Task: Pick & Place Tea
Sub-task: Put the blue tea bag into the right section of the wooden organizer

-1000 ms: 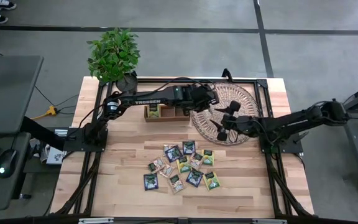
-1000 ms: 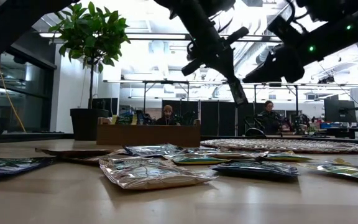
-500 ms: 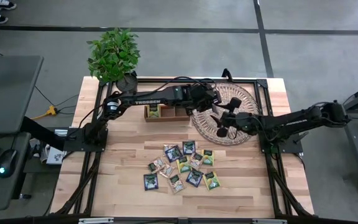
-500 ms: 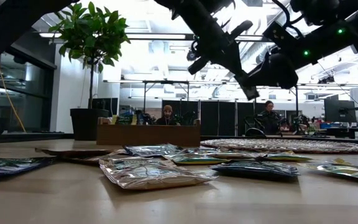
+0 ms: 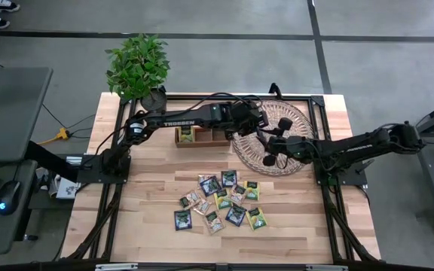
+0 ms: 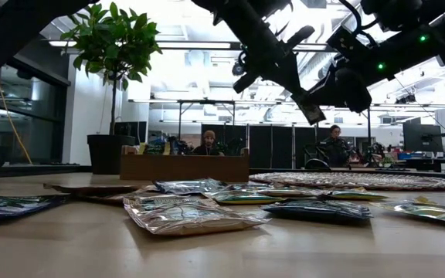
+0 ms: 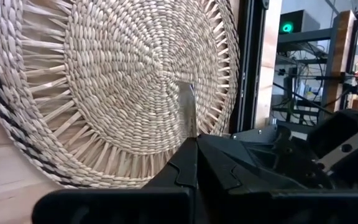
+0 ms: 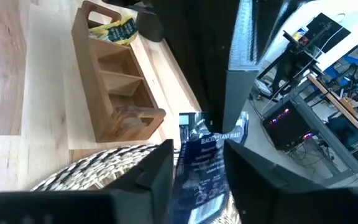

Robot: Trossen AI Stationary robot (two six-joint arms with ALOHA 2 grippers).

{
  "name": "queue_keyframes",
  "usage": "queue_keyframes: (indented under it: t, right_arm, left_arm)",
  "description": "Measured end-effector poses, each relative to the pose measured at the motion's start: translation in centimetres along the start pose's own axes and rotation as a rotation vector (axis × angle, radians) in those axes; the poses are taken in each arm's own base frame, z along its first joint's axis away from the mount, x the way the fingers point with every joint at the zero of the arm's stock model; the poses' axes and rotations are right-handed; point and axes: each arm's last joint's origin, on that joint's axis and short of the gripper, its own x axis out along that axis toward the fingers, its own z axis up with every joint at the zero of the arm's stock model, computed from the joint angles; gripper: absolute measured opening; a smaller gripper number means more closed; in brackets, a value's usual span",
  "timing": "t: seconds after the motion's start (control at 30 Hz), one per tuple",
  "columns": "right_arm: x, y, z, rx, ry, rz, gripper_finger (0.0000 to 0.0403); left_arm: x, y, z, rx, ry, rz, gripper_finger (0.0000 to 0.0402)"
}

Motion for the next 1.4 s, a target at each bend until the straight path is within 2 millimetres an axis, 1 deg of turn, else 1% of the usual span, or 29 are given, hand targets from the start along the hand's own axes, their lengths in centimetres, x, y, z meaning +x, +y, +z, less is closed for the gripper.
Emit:
queue_keyframes:
  t: [0.13, 0.23, 0.3, 0.47, 0.73, 1.03, 1.17, 1.33, 1.4]
  right_arm:
    - [-0.04, -0.03, 0.05, 0.006, 0.001, -0.019, 0.0076]
    - [-0.05, -0.03, 0.09, 0.03, -0.002, -0.019, 0.0027]
    - [-0.05, 0.0, 0.11, 0.048, -0.007, -0.005, 0.0008]
    - [-0.05, 0.04, 0.11, 0.127, -0.011, 0.007, 0.0003]
    - [-0.06, 0.18, 0.01, 0.215, -0.006, 0.045, 0.0001]
    - [-0.08, 0.42, -0.35, 0.259, 0.027, 0.079, 0.0001]
    - [-0.1, 0.51, -0.61, 0.263, 0.053, 0.082, 0.0]
    - [-0.12, 0.63, -0.8, 0.297, 0.07, 0.107, 0.0]
    - [-0.12, 0.76, -0.81, 0.34, 0.07, 0.156, 0.0]
  left_arm:
    - [0.0, 0.0, -0.02, 0.017, 0.007, -0.001, 0.0]
    - [0.0, -0.06, -0.05, 0.041, 0.017, -0.007, 0.0]
    - [0.0, -0.04, -0.08, 0.066, 0.027, -0.007, 0.0]
    - [0.0, 0.0, -0.09, 0.174, 0.029, -0.004, 0.0]
    - [0.02, -0.05, -0.08, 0.423, 0.025, -0.014, 0.0]
    - [-0.01, -0.25, -0.04, 0.501, 0.012, -0.03, 0.0005]
    - [-0.01, -0.38, -0.02, 0.577, 0.002, -0.043, 0.0032]
    - [-0.03, -0.25, 0.09, 0.702, -0.024, -0.017, 0.0089]
    - [-0.78, -0.38, 0.4, 0.78, -0.031, -0.009, 0.0106]
